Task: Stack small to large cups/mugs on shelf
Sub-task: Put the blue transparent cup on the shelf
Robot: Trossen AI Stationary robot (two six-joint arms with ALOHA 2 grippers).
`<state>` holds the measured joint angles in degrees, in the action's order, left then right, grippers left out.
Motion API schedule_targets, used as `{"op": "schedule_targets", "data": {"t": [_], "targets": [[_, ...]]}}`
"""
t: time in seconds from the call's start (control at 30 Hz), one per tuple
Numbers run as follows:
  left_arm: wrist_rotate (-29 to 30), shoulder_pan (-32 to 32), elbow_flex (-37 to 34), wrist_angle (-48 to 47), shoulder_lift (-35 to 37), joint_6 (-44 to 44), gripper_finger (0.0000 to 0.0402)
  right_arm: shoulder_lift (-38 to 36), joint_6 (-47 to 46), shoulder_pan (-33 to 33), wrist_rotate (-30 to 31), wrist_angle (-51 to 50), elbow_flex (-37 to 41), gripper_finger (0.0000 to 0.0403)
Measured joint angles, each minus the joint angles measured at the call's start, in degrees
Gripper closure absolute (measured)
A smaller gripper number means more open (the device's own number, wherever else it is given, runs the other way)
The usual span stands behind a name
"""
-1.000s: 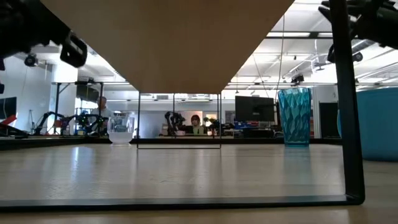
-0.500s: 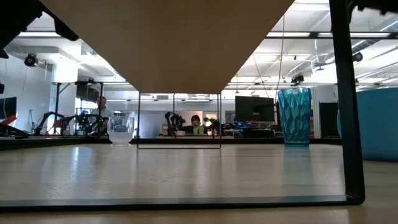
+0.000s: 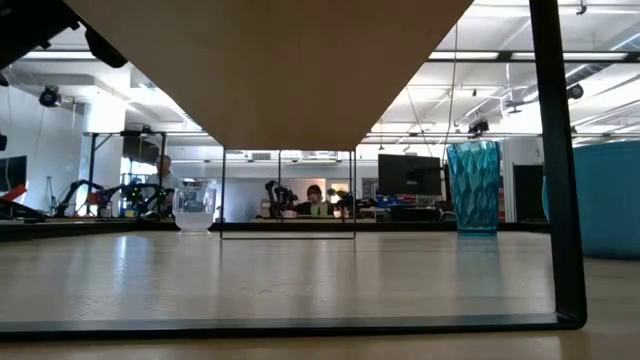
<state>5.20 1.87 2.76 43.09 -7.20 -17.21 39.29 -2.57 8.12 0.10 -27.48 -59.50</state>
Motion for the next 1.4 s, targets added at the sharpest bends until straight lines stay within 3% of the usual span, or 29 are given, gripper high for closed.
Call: {"op": "schedule_targets", "data": {"t": [0.33,0.5,0.8,0.93,1.13,1.4], "targets": [[2.1,0.0,0.8,-0.1,-3.3,1.2,0.0396,10.0,-5.8,0.0,-0.3,-26.9,-13.9,0.0364],[4.5,0.0,2.3,-0.1,-6.2,1.6,0.0361,14.1,-6.6,0.0,0.0,-37.5,-17.9,0.0364],[6.0,0.0,4.5,-0.1,-9.8,4.1,0.0276,21.0,-1.8,0.0,3.0,-46.1,-19.5,0.0364],[6.0,0.0,5.3,0.0,-9.9,4.1,0.0272,23.7,0.1,0.0,3.7,-47.0,-19.6,0.0364],[6.0,0.0,5.5,0.2,-9.2,4.1,0.0272,26.9,1.3,0.2,16.2,-49.3,-19.7,0.0364],[6.0,0.0,5.5,2.0,-8.9,4.0,0.0272,31.6,8.2,3.2,13.6,-61.8,-20.9,0.0362]]}}
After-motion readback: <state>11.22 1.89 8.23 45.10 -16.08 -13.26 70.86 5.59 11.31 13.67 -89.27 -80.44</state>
